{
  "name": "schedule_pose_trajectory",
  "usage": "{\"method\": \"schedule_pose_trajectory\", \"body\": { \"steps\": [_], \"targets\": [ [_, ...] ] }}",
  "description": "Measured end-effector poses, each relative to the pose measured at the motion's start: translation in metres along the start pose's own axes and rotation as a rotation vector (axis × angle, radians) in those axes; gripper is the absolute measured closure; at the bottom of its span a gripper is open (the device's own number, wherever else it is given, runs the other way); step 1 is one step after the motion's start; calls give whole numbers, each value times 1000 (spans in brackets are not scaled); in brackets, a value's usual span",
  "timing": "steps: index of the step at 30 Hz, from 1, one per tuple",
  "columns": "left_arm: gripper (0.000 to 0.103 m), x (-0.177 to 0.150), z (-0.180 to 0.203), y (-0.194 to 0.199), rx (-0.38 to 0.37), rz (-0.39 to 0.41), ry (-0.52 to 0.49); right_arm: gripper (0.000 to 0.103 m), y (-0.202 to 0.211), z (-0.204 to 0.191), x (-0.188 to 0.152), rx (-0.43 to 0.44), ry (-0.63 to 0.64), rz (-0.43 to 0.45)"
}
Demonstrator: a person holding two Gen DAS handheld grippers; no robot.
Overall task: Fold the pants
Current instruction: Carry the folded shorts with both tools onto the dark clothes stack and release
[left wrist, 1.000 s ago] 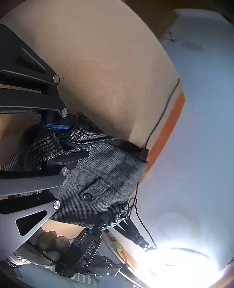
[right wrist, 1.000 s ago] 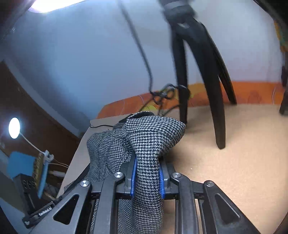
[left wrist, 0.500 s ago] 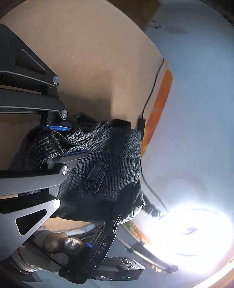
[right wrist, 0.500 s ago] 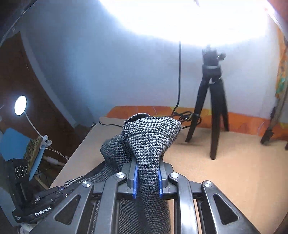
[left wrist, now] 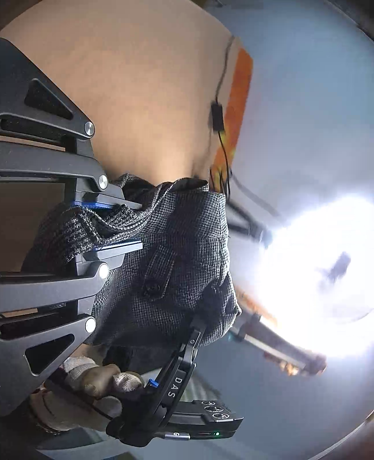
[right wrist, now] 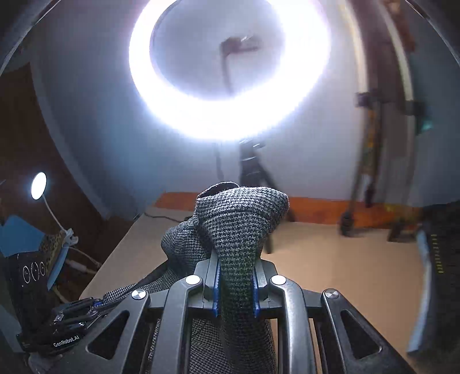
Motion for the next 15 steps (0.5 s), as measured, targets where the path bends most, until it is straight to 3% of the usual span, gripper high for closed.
{"method": "schedule_pose_trajectory", "body": {
  "steps": [15],
  "targets": [
    [87,27,181,-61,-189,-8,-154,88,138,136,38,-136,-44,121]
  ]
}}
Point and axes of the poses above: each gripper's, at about its wrist camera, not at the fingertips, and y roughly against the way its jaws point, z to its right, x to its top, the point moved 5 cm from there along -y, roughly the way its jaws point, and after that the axes turned 3 degrees about -y, right-handed, at the moved point
